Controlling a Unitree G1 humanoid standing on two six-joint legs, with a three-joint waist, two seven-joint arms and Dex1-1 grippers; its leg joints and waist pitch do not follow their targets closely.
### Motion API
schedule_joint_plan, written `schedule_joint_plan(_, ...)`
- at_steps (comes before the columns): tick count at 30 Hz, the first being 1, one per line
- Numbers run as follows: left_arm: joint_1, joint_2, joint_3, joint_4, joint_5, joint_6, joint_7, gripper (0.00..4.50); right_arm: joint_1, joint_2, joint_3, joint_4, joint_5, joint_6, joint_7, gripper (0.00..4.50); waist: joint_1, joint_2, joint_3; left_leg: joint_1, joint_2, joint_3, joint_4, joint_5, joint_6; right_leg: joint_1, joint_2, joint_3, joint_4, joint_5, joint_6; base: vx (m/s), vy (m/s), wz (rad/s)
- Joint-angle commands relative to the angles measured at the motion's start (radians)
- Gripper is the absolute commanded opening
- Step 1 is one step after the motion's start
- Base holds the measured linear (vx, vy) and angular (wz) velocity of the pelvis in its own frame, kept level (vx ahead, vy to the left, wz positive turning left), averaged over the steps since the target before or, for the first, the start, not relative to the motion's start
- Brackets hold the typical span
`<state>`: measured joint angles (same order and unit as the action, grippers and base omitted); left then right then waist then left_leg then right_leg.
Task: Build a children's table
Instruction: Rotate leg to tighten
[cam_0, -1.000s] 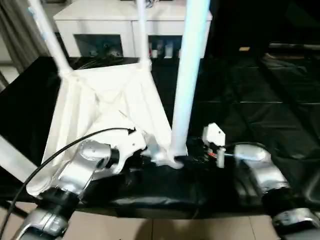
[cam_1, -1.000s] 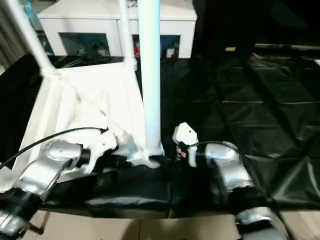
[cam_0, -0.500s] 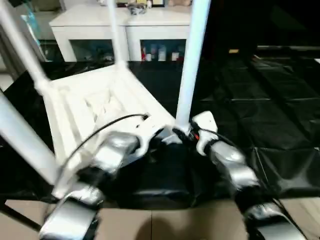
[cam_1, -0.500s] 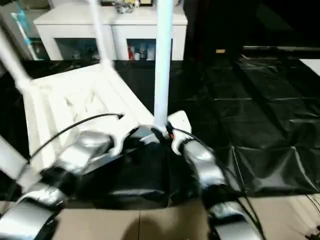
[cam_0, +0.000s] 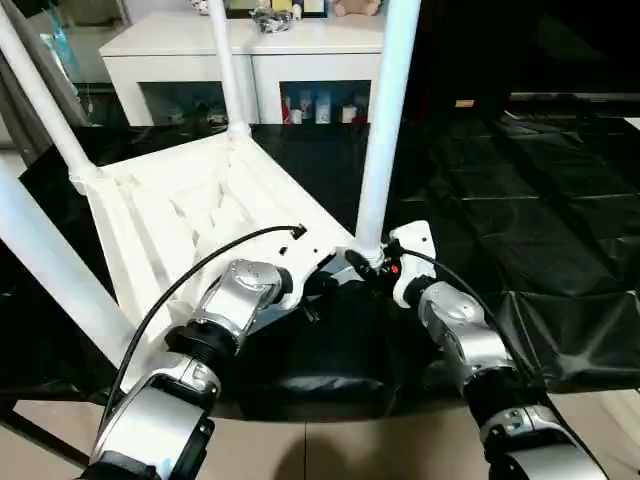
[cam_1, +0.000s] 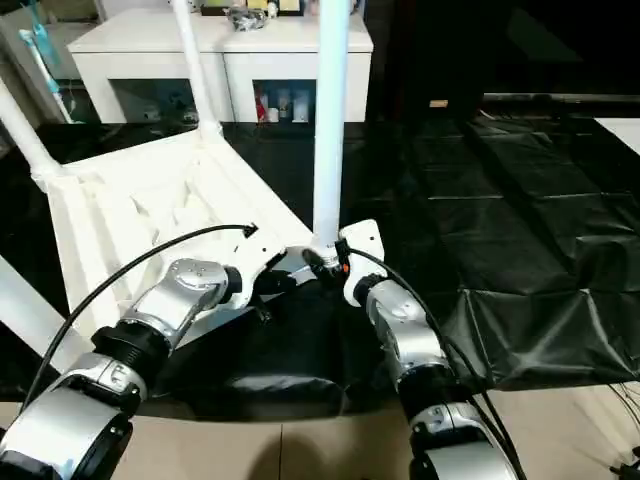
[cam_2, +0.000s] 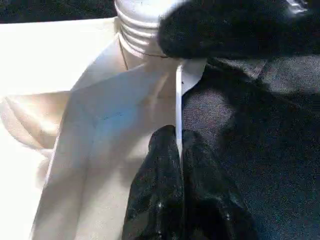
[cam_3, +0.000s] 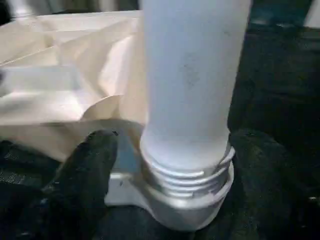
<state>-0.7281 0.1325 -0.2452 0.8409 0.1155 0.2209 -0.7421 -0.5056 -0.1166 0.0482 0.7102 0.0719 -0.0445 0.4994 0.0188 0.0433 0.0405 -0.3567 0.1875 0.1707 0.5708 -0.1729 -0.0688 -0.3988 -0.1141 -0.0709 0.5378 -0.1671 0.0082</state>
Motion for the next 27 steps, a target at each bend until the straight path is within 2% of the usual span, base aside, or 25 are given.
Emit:
schedule_joint_plan(1, 0.025, 0.001, -0.009, 0.023, -0.007, -0.043, -0.031, 0.0, 0.002, -0.033, 0.02, -0.038, 0.006, -0.031, 0.09, 3.81, 0.002, -0.02, -0.043, 0.018, 0.014, -0.011, -0.078, -0.516, 0.055, 0.022, -0.025, -0.001, -0.092, -0.608, -0.077, 0.0, 0.0, 0.0)
schedule_joint_plan(3, 0.033, 0.016, -0.016, 0.011, -0.008, -0.055, -0.063, 0.0, 0.012, -0.091, 0.028, -0.059, 0.019, -0.071, 0.187, 3.81, 0.004, -0.023, -0.044, 0.012, 0.015, -0.011, -0.079, -0.504, 0.061, 0.025, -0.027, -0.001, -0.091, -0.599, -0.079, 0.0, 0.0, 0.0)
schedule_joint_plan(6, 0.051, 0.039, -0.029, -0.02, -0.011, -0.07, -0.113, 0.0, 0.036, -0.153, 0.03, -0.109, 0.051, -0.081, 0.311, 3.81, 0.015, -0.029, -0.042, 0.015, 0.016, -0.006, -0.077, -0.481, 0.078, 0.024, -0.026, 0.004, -0.093, -0.597, -0.085, 0.0, 0.0, 0.0)
schedule_joint_plan(8, 0.062, 0.052, -0.034, -0.038, -0.015, -0.079, -0.141, 0.0, 0.044, -0.177, 0.027, -0.13, 0.062, -0.084, 0.35, 3.81, 0.019, -0.028, -0.043, 0.014, 0.018, -0.006, -0.079, -0.465, 0.081, 0.024, -0.028, 0.006, -0.09, -0.587, -0.097, 0.0, 0.0, 0.0)
schedule_joint_plan(9, 0.063, 0.053, -0.034, -0.039, -0.015, -0.08, -0.143, 0.0, 0.044, -0.179, 0.027, -0.131, 0.063, -0.084, 0.353, 3.81, 0.018, -0.02, -0.042, 0.013, 0.019, -0.005, -0.081, -0.466, 0.077, 0.024, -0.025, 0.007, -0.09, -0.574, -0.106, 0.0, 0.0, 0.0)
schedule_joint_plan(10, 0.066, 0.058, -0.034, -0.044, -0.017, -0.083, -0.152, 0.0, 0.046, -0.185, 0.025, -0.139, 0.067, -0.083, 0.366, 3.81, 0.017, -0.023, -0.043, 0.013, 0.018, -0.006, -0.08, -0.465, 0.074, 0.025, -0.024, 0.005, -0.087, -0.568, -0.111, 0.0, 0.0, 0.0)
schedule_joint_plan(11, 0.094, 0.086, -0.045, -0.092, -0.033, -0.095, -0.229, 0.0, 0.049, -0.207, 0.018, -0.155, 0.091, -0.082, 0.418, 3.81, 0.018, -0.023, -0.044, 0.013, 0.018, -0.006, -0.081, -0.464, 0.074, 0.026, -0.025, 0.005, -0.087, -0.567, -0.112, 0.0, 0.0, 0.0)
schedule_joint_plan(13, 0.113, 0.105, -0.052, -0.128, -0.047, -0.094, -0.282, 0.0, 0.052, -0.22, 0.02, -0.166, 0.109, -0.083, 0.463, 3.81, 0.019, -0.024, -0.045, 0.012, 0.024, -0.008, -0.085, -0.462, 0.075, 0.029, -0.028, 0.008, -0.082, -0.554, -0.121, 0.0, 0.0, 0.0)
schedule_joint_plan(15, 0.131, 0.129, -0.063, -0.164, -0.056, -0.098, -0.333, 0.0, 0.058, -0.234, 0.033, -0.179, 0.119, -0.078, 0.514, 3.81, 0.023, -0.021, -0.044, 0.016, 0.027, -0.005, -0.085, -0.467, 0.07, 0.022, -0.026, 0.015, -0.078, -0.526, -0.142, 0.0, 0.0, 0.0)
schedule_joint_plan(16, 0.136, 0.136, -0.067, -0.173, -0.057, -0.099, -0.346, 0.0, 0.06, -0.237, 0.039, -0.182, 0.119, -0.077, 0.526, 3.81, 0.024, -0.029, -0.044, 0.015, 0.028, -0.003, -0.086, -0.466, 0.069, 0.022, -0.025, 0.016, -0.076, -0.52, -0.145, 0.0, 0.0, 0.0)
schedule_joint_plan(18, 0.157, 0.176, -0.084, -0.22, -0.06, -0.096, -0.415, 0.0, 0.069, -0.25, 0.071, -0.19, 0.107, -0.075, 0.576, 3.81, 0.028, -0.021, -0.044, 0.011, 0.031, -0.004, -0.089, -0.455, 0.064, 0.025, -0.027, 0.02, -0.069, -0.495, -0.155, 0.0, 0.0, 0.0)
schedule_joint_plan(23, 0.161, 0.197, -0.073, -0.244, -0.059, -0.089, -0.422, 0.0, 0.081, -0.264, 0.12, -0.195, 0.08, -0.084, 0.637, 3.81, 0.044, -0.023, -0.048, 0.013, 0.034, 0.003, -0.088, -0.415, 0.057, 0.026, -0.025, 0.028, -0.055, -0.404, -0.186, 0.0, 0.0, 0.0)
schedule_joint_plan(25, 0.159, 0.199, -0.069, -0.246, -0.059, -0.086, -0.416, 0.0, 0.082, -0.266, 0.128, -0.195, 0.074, -0.089, 0.642, 3.81, 0.046, -0.03, -0.049, 0.01, 0.035, 0.005, -0.087, -0.39, 0.06, 0.029, -0.027, 0.031, -0.052, -0.389, -0.189, 0.0, 0.0, 0.0)
schedule_joint_plan(27, 0.159, 0.199, -0.069, -0.247, -0.061, -0.084, -0.418, 0.0, 0.073, -0.262, 0.128, -0.176, 0.056, -0.1, 0.617, 3.81, 0.048, -0.026, -0.048, 0.008, 0.034, 0.007, -0.085, -0.37, 0.062, 0.028, -0.027, 0.033, -0.049, -0.383, -0.191, 0.0, 0.0, 0.0)
